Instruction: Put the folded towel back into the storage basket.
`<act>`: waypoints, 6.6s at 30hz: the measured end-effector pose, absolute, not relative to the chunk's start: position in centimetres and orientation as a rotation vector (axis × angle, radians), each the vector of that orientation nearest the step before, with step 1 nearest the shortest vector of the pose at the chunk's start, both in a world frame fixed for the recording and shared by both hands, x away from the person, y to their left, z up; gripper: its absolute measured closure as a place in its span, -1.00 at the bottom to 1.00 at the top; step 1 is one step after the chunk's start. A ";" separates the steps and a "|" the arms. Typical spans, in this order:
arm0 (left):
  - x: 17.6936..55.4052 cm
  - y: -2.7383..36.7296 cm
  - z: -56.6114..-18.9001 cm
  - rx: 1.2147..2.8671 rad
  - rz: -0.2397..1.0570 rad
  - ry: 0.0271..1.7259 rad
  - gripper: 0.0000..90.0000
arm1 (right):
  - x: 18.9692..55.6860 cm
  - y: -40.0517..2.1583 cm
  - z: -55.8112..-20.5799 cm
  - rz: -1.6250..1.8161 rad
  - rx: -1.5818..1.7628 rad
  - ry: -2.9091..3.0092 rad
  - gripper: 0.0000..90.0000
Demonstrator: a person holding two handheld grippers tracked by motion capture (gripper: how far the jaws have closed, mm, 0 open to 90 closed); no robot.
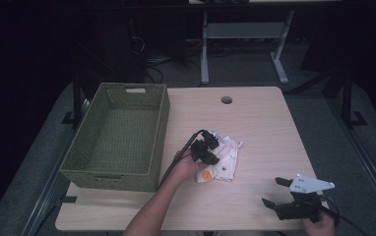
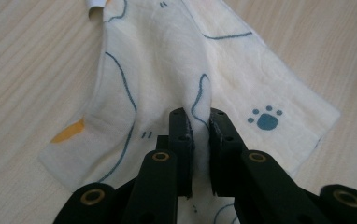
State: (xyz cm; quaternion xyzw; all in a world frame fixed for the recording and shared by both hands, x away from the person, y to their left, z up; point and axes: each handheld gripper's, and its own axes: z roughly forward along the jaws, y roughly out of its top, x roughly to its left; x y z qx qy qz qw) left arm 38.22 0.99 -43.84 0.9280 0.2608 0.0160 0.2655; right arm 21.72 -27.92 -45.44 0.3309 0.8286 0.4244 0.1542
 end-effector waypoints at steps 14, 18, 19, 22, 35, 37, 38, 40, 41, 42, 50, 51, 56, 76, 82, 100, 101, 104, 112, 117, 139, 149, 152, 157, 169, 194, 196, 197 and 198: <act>37.2 2.8 -38.6 2.424 -0.065 0.678 0.82 | 21.6 -28.4 -45.3 1.230 0.958 2.357 -0.69; 36.9 3.8 -37.3 2.382 -0.097 0.692 0.82 | 21.6 -28.4 -45.3 1.229 0.964 2.359 -0.69; 36.9 3.8 -37.3 2.382 -0.097 0.692 0.81 | 21.6 -28.4 -45.3 1.230 0.966 2.358 -0.69; 36.7 4.5 -36.3 2.359 -0.100 0.693 0.81 | 21.6 -28.3 -45.3 1.227 0.962 2.359 -0.69; 37.2 8.0 -33.2 2.235 -0.160 0.712 0.81 | 21.9 -27.9 -45.6 1.208 0.967 2.373 -0.69; 37.2 9.0 -32.8 2.207 -0.146 0.716 0.82 | 21.9 -27.9 -45.7 1.205 0.968 2.373 -0.69; 37.2 9.2 -32.7 2.205 -0.146 0.719 0.82 | 21.9 -28.0 -45.7 1.205 0.968 2.373 -0.69; 37.2 9.6 -32.6 2.194 -0.147 0.720 0.82 | 21.9 -28.0 -45.7 1.205 0.971 2.373 -0.69; 37.2 10.2 -32.4 2.176 -0.158 0.719 0.82 | 22.0 -27.9 -45.7 1.205 0.972 2.377 -0.69; 37.2 10.2 -32.4 2.176 -0.158 0.719 0.82 | 22.0 -27.9 -45.7 1.205 0.972 2.377 -0.69; 37.0 12.3 -30.8 2.162 -0.120 0.722 0.82 | 22.1 -28.1 -45.8 1.193 0.998 2.369 -0.69; 37.0 12.3 -30.8 2.162 -0.120 0.722 0.82 | 22.1 -28.1 -45.8 1.193 0.998 2.369 -0.69; 37.0 13.9 -30.2 2.125 -0.123 0.732 0.82 | 22.1 -28.4 -45.9 1.192 1.012 2.360 -0.69; 37.1 20.3 -28.5 2.067 -0.092 0.786 0.82 | 22.5 -28.1 -45.9 1.187 1.019 2.340 -0.69; 37.2 22.1 -28.6 2.050 -0.081 0.802 0.82 | 22.6 -28.3 -46.0 1.184 1.044 2.333 -0.69; 37.6 26.8 -29.0 2.009 -0.069 0.858 0.82 | 23.0 -28.6 -46.3 1.181 1.104 2.307 -0.69; 37.6 27.0 -29.0 2.010 -0.067 0.860 0.82 | 23.0 -28.6 -46.4 1.181 1.105 2.307 -0.69; 37.5 27.8 -29.0 2.008 -0.065 0.865 0.82 | 23.1 -28.6 -46.5 1.173 1.107 2.311 -0.69; 37.3 30.5 -29.6 2.003 -0.054 0.892 0.82 | 23.1 -28.5 -46.5 1.169 1.127 2.304 -0.69; 37.6 31.6 -30.3 2.021 -0.043 0.908 0.82 | 23.2 -28.4 -46.7 1.157 1.131 2.307 -0.69; 41.7 33.7 -33.7 2.215 0.116 1.019 0.49 | 23.5 -28.8 -47.0 1.151 1.178 2.300 -0.69; 42.2 32.4 -35.7 2.257 0.045 1.052 0.34 | 23.5 -28.7 -47.1 1.146 1.169 2.315 -0.69; 42.4 31.4 -36.6 2.324 0.009 1.052 0.34 | 23.5 -28.7 -47.1 1.143 1.171 2.318 -0.69; 42.9 29.5 -37.9 2.399 -0.047 1.039 0.37 | 23.5 -28.6 -47.1 1.144 1.161 2.324 -0.69; 44.0 27.1 -41.1 2.506 -0.174 1.109 0.33 | 23.3 -28.7 -47.0 1.159 1.147 2.326 -0.69; 43.3 24.7 -41.6 2.601 -0.131 1.131 0.94 | 23.6 -28.6 -46.7 1.172 1.127 2.333 -0.69; 43.1 24.9 -41.5 2.595 -0.124 1.136 0.79 | 23.7 -28.6 -46.7 1.170 1.124 2.335 -0.69; 43.1 25.1 -41.4 2.580 -0.104 1.154 0.60 | 23.7 -28.6 -46.7 1.170 1.124 2.335 -0.69; 43.0 25.4 -41.1 2.557 -0.104 1.162 0.51 | 23.7 -28.5 -46.8 1.170 1.122 2.335 -0.69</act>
